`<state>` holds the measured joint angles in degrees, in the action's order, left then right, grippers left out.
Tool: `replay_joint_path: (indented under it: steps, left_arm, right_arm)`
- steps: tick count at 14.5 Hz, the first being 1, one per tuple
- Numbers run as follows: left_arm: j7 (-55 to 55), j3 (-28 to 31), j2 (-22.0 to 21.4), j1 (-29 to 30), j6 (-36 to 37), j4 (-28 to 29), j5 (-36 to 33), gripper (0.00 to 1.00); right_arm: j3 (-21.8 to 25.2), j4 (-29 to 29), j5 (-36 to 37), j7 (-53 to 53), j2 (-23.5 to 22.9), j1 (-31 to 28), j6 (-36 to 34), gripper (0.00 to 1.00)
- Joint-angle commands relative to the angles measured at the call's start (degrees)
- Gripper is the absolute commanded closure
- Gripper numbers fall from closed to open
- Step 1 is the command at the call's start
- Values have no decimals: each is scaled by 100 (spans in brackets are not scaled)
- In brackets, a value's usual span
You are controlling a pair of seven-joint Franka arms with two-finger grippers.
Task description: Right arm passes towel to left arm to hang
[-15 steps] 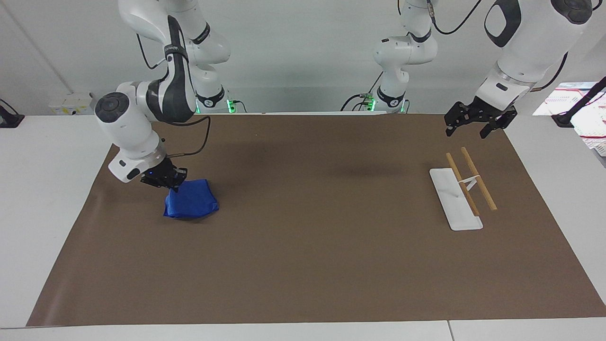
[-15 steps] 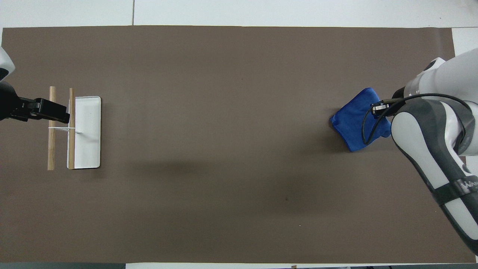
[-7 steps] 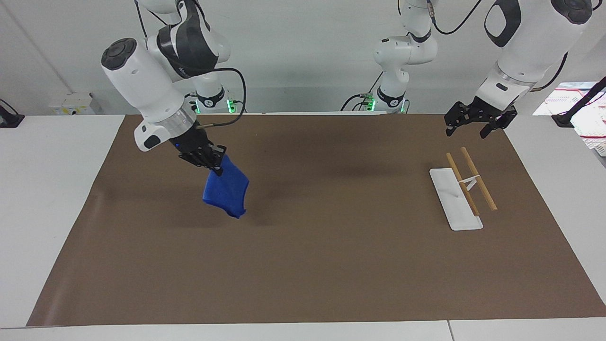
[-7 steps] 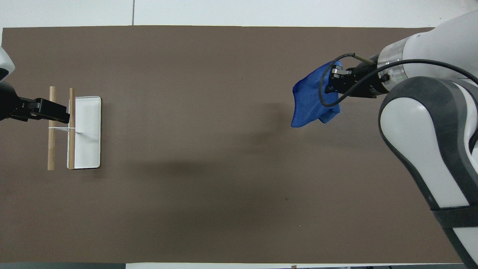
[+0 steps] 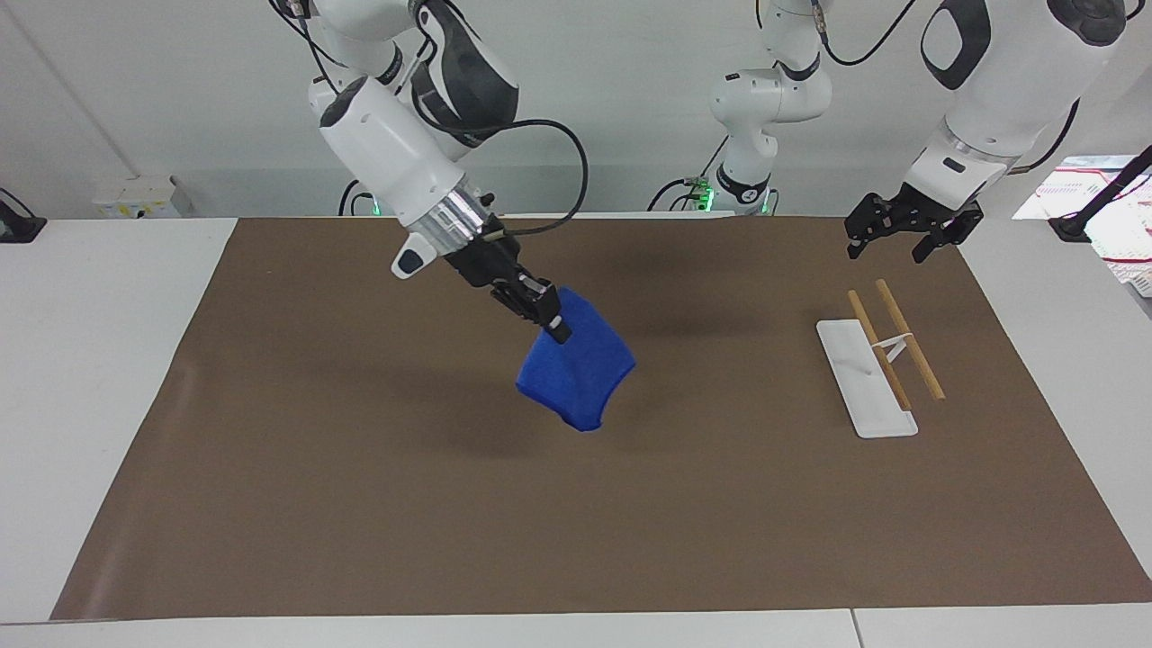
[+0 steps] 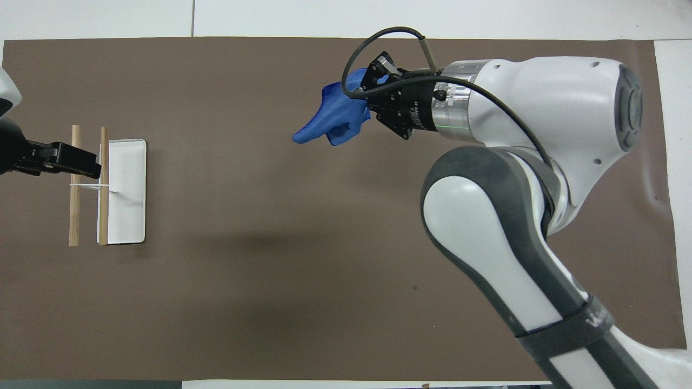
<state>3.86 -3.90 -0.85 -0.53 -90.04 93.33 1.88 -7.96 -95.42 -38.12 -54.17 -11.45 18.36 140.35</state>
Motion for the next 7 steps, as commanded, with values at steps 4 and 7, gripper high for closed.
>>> replay_joint_path:
  steps: [4, 7]
  left_arm:
    - [9, -5, -47, 17, -31, 63, -91, 0]
    - [-794, -31, -29, -61, -398, 72, 66, 0]
  right_arm:
    - [-4, 111, -923, -1218, -340, 791, 1528, 100]
    - [-4, 199, -1408, -1323, -445, 1020, 1821, 100]
